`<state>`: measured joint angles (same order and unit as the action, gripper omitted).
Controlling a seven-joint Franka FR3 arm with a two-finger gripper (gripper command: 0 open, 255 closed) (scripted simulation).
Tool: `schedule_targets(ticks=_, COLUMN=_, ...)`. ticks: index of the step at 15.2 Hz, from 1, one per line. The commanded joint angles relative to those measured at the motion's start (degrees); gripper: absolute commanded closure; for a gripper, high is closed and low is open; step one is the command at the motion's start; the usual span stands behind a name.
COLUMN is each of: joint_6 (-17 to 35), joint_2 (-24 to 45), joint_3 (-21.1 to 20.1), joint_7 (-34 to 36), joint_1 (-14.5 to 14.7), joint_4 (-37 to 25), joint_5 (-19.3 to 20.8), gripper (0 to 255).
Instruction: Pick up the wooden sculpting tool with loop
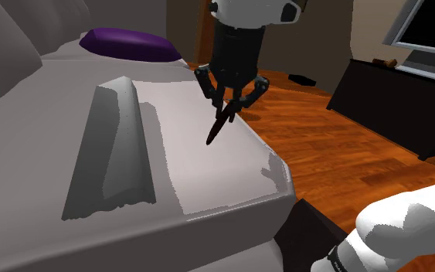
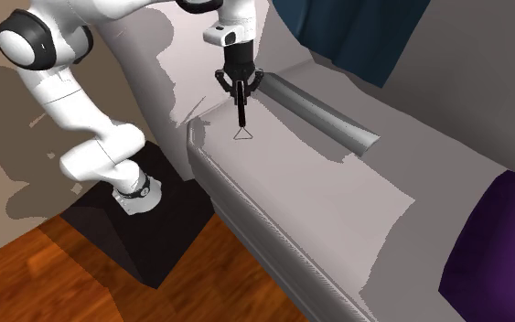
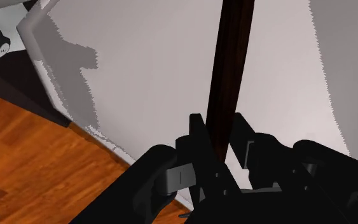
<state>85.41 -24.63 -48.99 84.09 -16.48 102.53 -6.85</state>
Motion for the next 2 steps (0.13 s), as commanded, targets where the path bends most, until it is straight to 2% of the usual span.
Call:
schedule_targets(ticks=1, joint_6=-0.8, joint_2=2.1, joint_3=0.7, joint_7=0.0, joint_1=-1.5, joint_4=-1.1, joint_5=0.3, gripper=255)
schedule_targets(ticks=2, joint_6=-0.8, joint_2=2.1, joint_3=0.7, joint_7=0.0, joint_1=-1.5, joint_4=-1.1, joint_5=0.3, gripper=255)
